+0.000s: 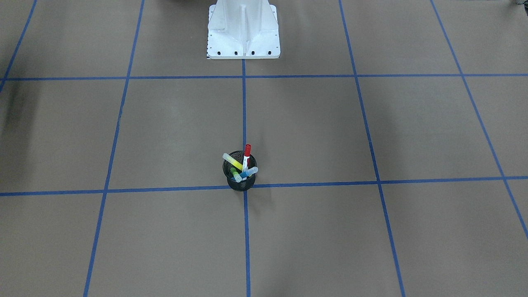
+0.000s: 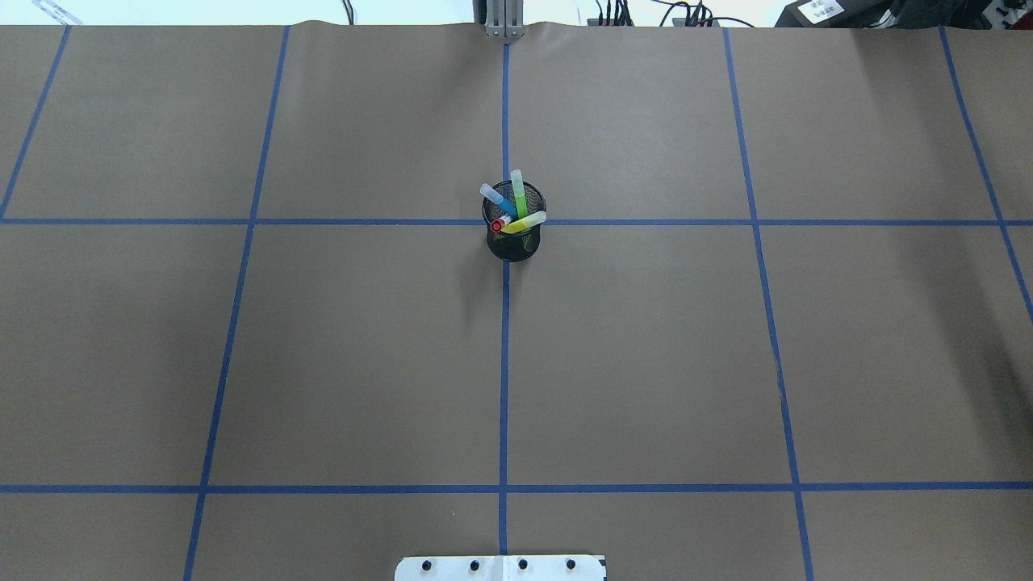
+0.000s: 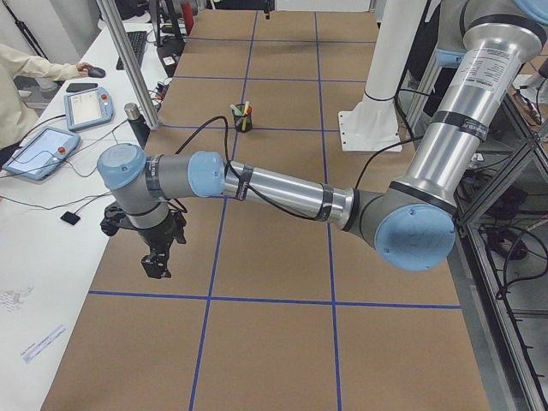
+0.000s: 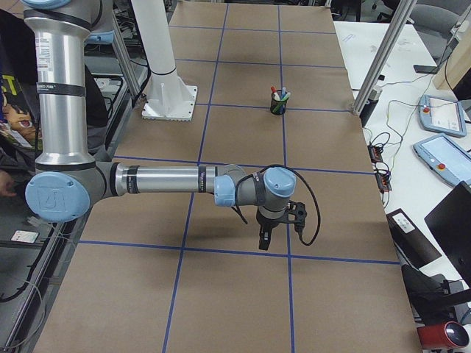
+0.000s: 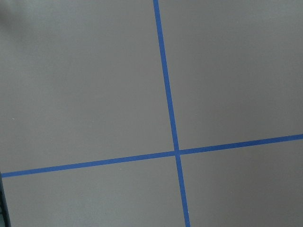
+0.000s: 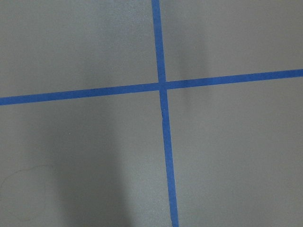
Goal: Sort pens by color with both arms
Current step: 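Move the right gripper over the black mesh pen cup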
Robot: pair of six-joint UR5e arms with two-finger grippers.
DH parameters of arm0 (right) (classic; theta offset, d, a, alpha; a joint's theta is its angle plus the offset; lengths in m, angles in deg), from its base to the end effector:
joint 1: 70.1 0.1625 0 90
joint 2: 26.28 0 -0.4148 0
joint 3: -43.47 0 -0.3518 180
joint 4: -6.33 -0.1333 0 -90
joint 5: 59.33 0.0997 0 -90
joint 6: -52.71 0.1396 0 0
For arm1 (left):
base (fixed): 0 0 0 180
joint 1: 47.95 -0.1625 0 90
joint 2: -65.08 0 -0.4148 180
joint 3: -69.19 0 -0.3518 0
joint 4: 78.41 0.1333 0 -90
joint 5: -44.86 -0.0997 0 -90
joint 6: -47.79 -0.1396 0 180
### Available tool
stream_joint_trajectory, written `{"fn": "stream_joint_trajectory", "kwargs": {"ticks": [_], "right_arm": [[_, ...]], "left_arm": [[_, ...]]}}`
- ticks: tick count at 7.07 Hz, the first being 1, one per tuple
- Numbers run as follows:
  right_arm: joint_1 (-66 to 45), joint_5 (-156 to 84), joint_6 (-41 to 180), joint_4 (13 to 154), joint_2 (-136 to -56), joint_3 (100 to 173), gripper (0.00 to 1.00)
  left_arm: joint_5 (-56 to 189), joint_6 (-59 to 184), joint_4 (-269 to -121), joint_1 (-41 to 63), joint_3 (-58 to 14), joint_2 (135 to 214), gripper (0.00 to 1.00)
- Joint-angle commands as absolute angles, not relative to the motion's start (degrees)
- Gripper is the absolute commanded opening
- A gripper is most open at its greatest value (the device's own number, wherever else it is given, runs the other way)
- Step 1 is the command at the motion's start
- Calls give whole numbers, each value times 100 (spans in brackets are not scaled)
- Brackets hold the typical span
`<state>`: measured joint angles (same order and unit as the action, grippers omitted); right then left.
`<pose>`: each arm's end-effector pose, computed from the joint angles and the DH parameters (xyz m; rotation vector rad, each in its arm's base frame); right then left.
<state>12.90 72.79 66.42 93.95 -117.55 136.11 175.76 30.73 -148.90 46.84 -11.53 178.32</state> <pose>-0.0153 -0.4503 0.6656 -0.0707 -0.7344 0.0877 -0.0914 -0.5885 0.5734 0.0442 0.7188 0.1703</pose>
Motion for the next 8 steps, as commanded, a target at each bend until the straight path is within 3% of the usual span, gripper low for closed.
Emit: {"fn": "stream_joint_trajectory", "kwargs": {"ticks": [1, 5, 8], "right_arm": [[1392, 7277, 6616, 9395, -11882, 13724, 100], [1219, 7864, 8244, 9562, -10814, 13831, 100], [0, 7893, 11096, 9554, -9760, 13770, 100]], "left_arm": [[17547, 2909, -14925, 4697, -1167, 17837, 99], [17591, 2855, -14873, 4891, -1211, 17881, 99], [17652, 2890, -14881, 4856, -1193, 17934, 99]]}}
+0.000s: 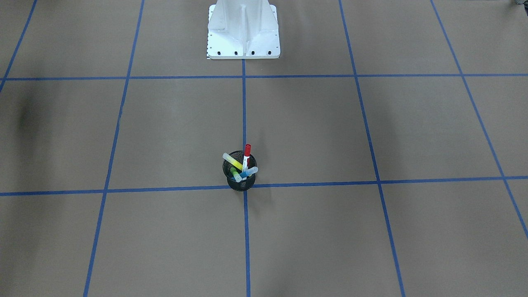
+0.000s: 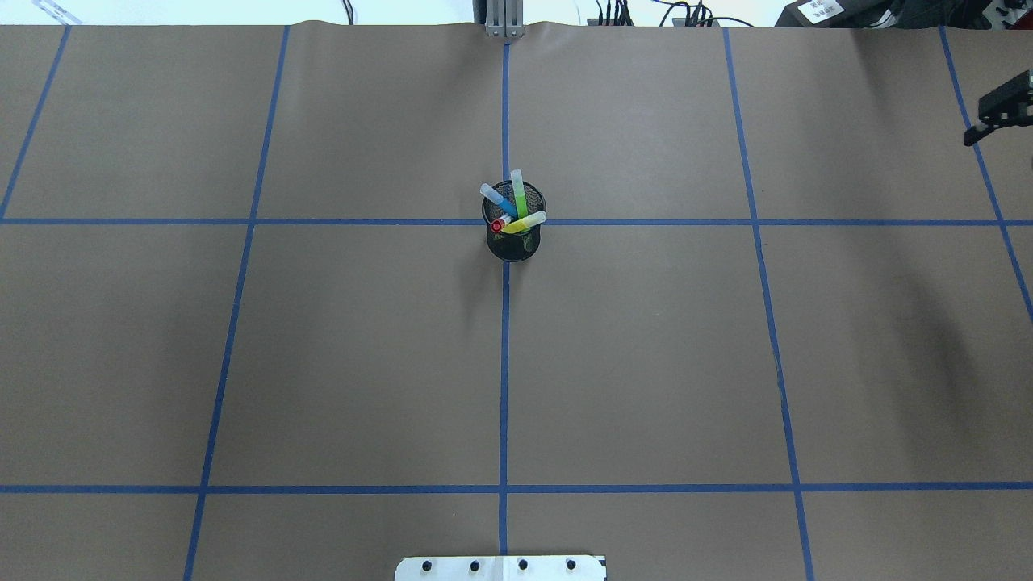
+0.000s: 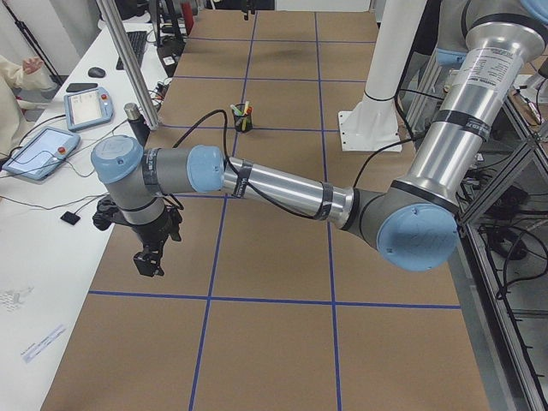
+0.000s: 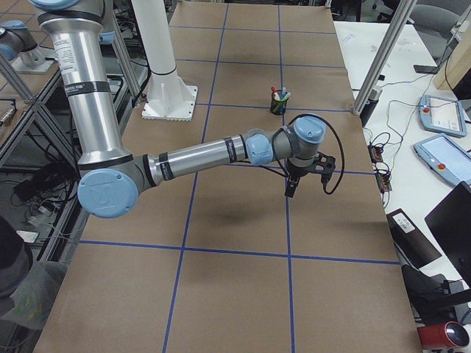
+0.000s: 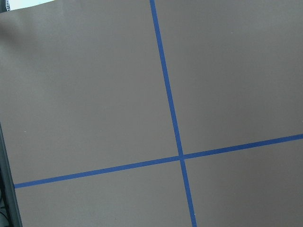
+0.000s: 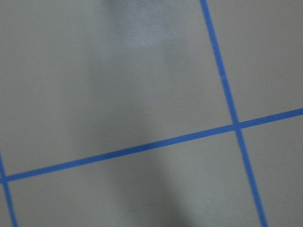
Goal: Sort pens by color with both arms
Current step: 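Move the right gripper over the black mesh pen cup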
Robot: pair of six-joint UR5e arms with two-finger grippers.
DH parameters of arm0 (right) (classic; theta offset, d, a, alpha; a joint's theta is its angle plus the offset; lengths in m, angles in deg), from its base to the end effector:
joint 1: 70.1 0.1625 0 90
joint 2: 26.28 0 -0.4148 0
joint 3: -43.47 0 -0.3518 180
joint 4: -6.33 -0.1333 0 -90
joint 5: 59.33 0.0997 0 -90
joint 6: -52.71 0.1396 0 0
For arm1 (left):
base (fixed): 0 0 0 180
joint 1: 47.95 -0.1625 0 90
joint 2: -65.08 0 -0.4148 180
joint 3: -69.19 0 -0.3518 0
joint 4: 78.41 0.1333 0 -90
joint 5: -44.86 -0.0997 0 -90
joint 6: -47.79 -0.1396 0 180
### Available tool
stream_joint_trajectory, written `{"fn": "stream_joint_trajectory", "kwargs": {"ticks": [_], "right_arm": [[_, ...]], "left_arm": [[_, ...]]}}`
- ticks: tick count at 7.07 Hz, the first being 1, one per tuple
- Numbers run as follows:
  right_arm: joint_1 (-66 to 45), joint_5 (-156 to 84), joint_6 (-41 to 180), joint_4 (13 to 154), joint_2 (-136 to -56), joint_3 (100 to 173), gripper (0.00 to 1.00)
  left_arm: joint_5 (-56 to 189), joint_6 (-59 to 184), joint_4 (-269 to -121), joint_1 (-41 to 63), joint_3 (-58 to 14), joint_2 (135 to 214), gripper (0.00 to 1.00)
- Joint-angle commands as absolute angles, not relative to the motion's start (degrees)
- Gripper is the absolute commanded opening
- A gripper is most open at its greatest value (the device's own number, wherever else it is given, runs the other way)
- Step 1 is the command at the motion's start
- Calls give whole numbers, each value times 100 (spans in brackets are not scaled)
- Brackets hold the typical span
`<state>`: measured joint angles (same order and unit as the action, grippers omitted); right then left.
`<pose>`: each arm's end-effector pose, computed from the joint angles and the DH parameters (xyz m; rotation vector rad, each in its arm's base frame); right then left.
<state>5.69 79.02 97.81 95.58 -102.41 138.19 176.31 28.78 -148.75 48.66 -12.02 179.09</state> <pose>-0.1088 -0.5477 0.5076 -0.1385 -0.8875 0.3603 -0.1096 -0.5908 0.5611 0.0882 0.7225 0.1788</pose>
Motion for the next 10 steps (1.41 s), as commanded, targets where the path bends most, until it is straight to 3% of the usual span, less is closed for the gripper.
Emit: {"fn": "stream_joint_trajectory", "kwargs": {"ticks": [1, 3, 5, 6, 8, 10], "right_arm": [[-292, 7858, 12003, 9519, -9478, 13743, 100], [-461, 7980, 13560, 9492, -9116, 13708, 100], [-619, 8085, 13770, 9283, -8379, 13026, 100], [-768, 8216, 13735, 8776, -8141, 12622, 100], [-927, 8488, 13718, 7476, -7247, 11149, 100], [-1233, 8997, 13752, 7444, -6594, 10370, 100]], "left_arm": [[17739, 2890, -14873, 4847, -1211, 17925, 99], [17802, 2907, -14847, 4847, -1315, 17943, 99], [17846, 2899, -14785, 4847, -1667, 17898, 99], [17863, 2899, -14793, 4838, -1711, 17951, 99], [18030, 2881, -14794, 4847, -1772, 17934, 99], [18083, 2855, -14802, 4847, -1835, 17873, 99]]}}
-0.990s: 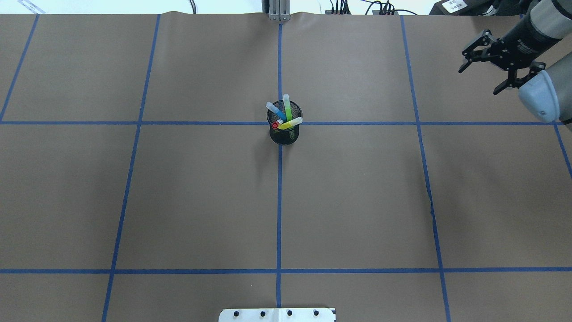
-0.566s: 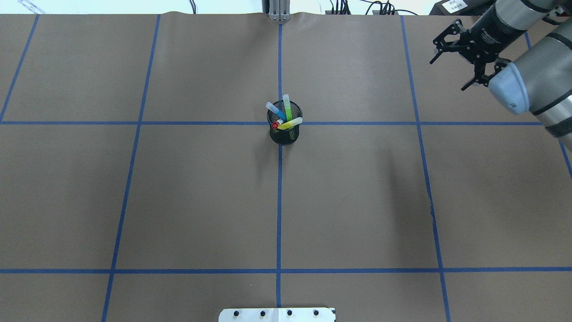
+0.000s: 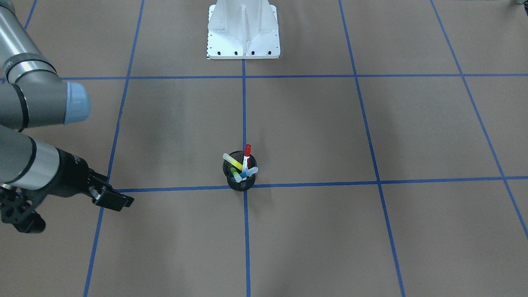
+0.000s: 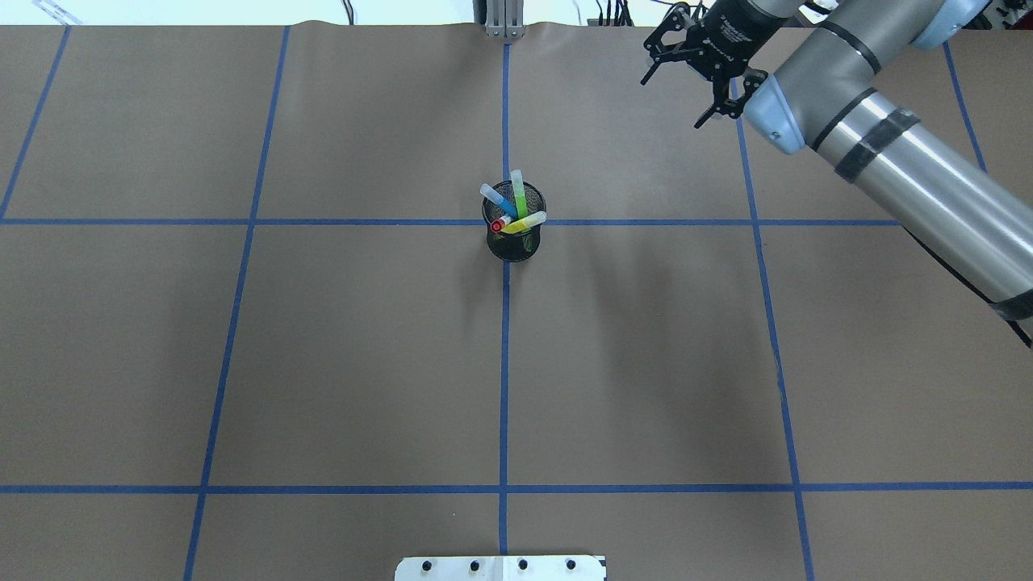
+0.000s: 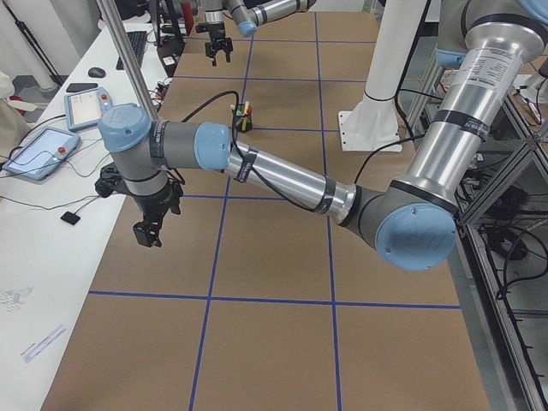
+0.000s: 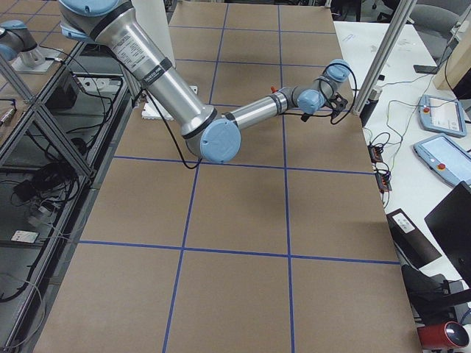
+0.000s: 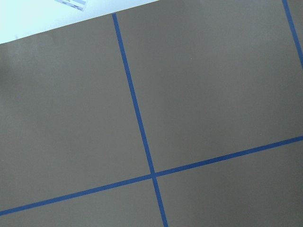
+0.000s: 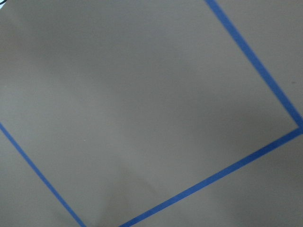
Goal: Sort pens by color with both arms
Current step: 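Move the right gripper over the black mesh pen cup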
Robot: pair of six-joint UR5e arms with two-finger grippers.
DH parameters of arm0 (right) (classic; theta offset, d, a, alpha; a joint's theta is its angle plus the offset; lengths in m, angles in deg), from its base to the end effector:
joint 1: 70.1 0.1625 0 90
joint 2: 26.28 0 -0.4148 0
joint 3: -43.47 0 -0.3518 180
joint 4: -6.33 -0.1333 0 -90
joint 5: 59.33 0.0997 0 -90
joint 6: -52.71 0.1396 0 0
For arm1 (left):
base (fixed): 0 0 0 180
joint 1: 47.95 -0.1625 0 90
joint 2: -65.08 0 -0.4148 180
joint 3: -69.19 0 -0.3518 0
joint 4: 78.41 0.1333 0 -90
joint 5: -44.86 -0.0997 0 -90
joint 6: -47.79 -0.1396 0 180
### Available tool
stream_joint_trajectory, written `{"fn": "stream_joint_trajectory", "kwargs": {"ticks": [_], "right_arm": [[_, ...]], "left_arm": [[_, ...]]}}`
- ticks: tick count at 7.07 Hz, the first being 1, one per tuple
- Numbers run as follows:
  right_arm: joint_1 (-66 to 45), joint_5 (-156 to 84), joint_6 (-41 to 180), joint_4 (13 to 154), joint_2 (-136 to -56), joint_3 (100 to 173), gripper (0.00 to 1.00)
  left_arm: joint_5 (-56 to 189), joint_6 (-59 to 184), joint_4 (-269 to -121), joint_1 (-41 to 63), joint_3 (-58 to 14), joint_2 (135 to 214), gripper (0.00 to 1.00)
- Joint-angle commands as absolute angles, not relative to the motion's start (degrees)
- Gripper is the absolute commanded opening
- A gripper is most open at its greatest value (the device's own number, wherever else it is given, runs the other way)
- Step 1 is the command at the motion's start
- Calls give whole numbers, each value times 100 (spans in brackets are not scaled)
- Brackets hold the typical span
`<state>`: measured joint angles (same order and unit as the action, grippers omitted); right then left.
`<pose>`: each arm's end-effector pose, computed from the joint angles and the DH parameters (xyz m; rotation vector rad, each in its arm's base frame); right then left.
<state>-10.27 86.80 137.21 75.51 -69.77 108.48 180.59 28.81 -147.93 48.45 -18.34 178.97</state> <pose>-0.3641 -0.6609 0.3093 -0.4218 -1.0795 0.4799 -0.0997 -0.5893 0.5091 0.1909 0.7768 0.2143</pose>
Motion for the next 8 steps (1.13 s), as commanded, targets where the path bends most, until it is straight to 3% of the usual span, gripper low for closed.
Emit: {"fn": "stream_joint_trajectory", "kwargs": {"ticks": [1, 2, 5, 8], "right_arm": [[-1392, 9165, 14014, 7479, -6435, 10368, 100], [-1533, 9132, 14843, 7479, -6121, 10376, 100], [-1779, 8617, 17137, 7698, -5864, 10359, 100], [-2314, 7868, 18262, 7690, -5599, 10341, 100]], "left_arm": [[18092, 2837, -14828, 4838, -1861, 17820, 99], [18074, 2837, -14785, 4873, -2270, 17663, 99], [18092, 2942, -14671, 4856, -2353, 17530, 99], [18083, 3178, -14837, 4724, -1259, 18738, 99]]}}
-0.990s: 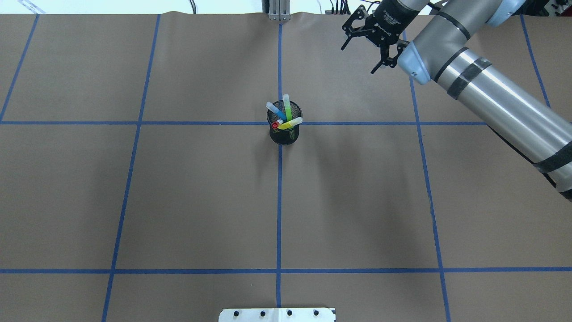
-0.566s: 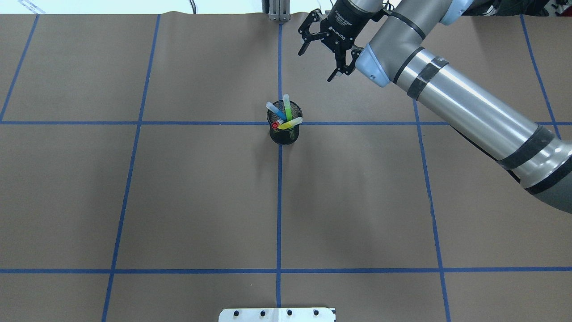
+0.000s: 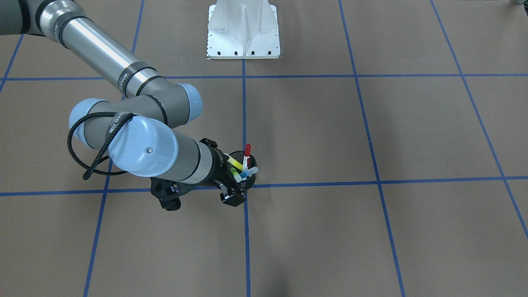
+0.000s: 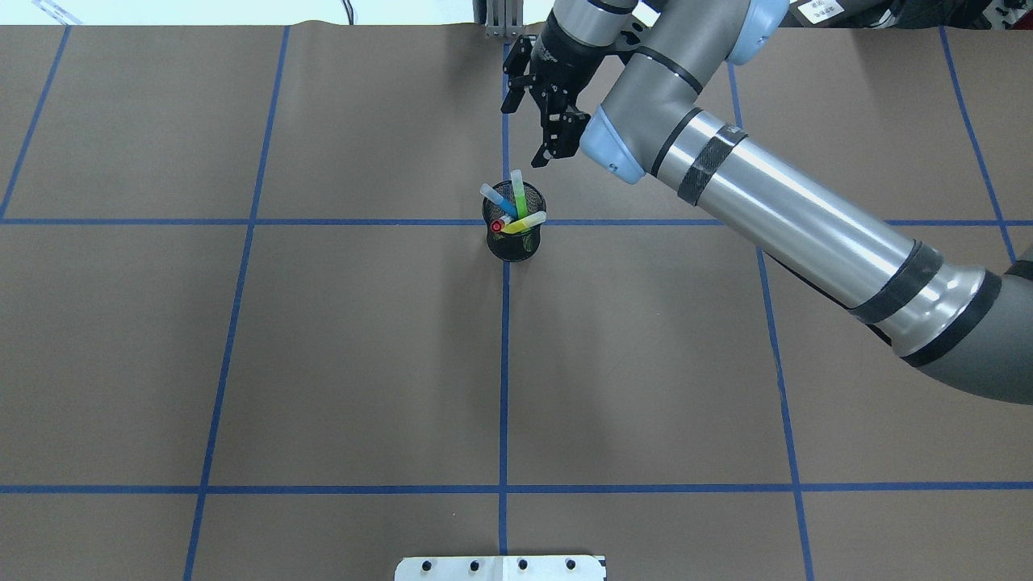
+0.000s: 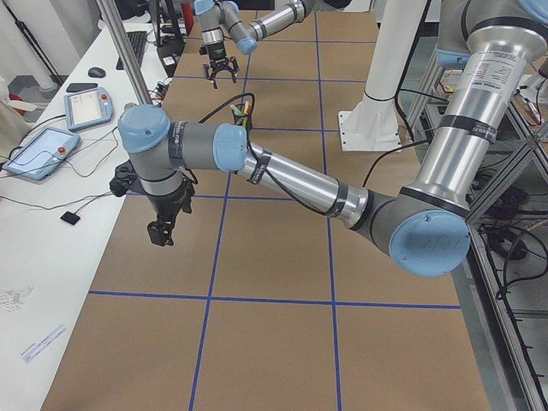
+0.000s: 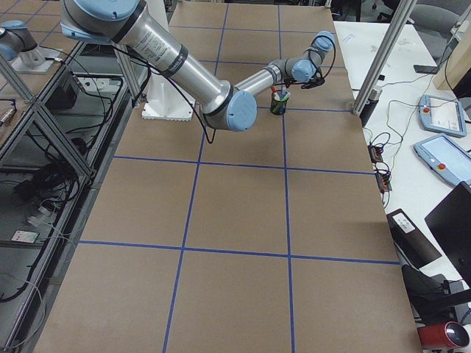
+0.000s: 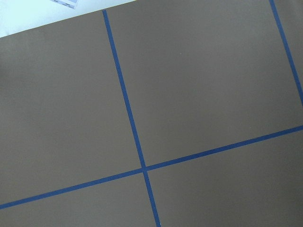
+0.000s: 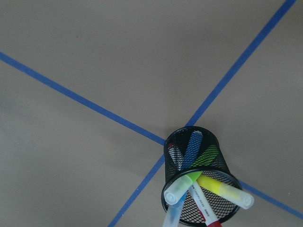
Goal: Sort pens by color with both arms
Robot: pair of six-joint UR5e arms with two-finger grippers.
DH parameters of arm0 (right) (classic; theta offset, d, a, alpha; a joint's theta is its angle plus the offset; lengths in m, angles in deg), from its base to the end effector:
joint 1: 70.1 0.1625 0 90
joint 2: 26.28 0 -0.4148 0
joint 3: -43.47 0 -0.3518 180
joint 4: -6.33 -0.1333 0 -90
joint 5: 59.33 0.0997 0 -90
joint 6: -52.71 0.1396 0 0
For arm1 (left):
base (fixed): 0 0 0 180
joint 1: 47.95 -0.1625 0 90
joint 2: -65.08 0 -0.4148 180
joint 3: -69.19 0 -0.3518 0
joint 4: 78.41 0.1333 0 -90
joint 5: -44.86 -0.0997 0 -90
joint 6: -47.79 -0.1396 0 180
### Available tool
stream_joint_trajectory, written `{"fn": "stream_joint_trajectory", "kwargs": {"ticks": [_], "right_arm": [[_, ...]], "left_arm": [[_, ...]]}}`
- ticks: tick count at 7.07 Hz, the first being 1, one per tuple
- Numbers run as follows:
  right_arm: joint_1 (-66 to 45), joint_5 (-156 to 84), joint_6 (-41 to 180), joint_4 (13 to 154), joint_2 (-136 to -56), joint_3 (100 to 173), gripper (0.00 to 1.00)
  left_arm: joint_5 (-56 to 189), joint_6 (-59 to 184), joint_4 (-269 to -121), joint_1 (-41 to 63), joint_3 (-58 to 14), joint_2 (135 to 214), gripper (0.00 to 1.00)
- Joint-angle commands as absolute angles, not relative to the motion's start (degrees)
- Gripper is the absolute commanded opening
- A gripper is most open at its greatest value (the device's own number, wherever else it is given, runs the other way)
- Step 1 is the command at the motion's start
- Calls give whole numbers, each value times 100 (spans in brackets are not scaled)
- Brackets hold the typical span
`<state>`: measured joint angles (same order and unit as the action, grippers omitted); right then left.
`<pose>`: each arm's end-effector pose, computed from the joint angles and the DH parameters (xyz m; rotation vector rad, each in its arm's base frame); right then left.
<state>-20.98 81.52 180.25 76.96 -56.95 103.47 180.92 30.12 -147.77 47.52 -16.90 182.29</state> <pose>-0.5017 -0.6178 0.1850 -0.7771 -0.9061 0.9634 -0.0914 -0.6109 0.4844 0.2046 0.7803 0.2199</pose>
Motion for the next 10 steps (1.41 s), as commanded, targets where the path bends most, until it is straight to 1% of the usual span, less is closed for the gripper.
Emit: {"fn": "stream_joint_trajectory", "kwargs": {"ticks": [1, 2, 3, 4, 5, 7, 8, 10], "right_arm": [[-2447, 7753, 18261, 7673, -5564, 10341, 98], [-2483, 7761, 18270, 7664, -5564, 10341, 88], [-2492, 7787, 18262, 7646, -5572, 10350, 77], [-2492, 7796, 18261, 7638, -5581, 10359, 63], [-2483, 7796, 18244, 7629, -5590, 10368, 57], [-2501, 7770, 18209, 7550, -5677, 10368, 55], [-2570, 7743, 18217, 7228, -5808, 10359, 55], [-2580, 7726, 18218, 7216, -5801, 10368, 55]], "left_arm": [[18083, 3423, -15186, 4706, -985, 18838, 99], [18092, 3722, -15450, 4671, -826, 18839, 99], [18101, 3725, -15435, 4662, -833, 18831, 99], [18101, 3725, -15444, 4567, -789, 18865, 99], [18101, 3742, -15461, 4426, -606, 18979, 99], [18101, 3995, -15426, 4416, -622, 19006, 99], [18101, 4250, -15418, 4321, -639, 19041, 99], [18101, 4339, -15409, 4206, -639, 19059, 99]]}}
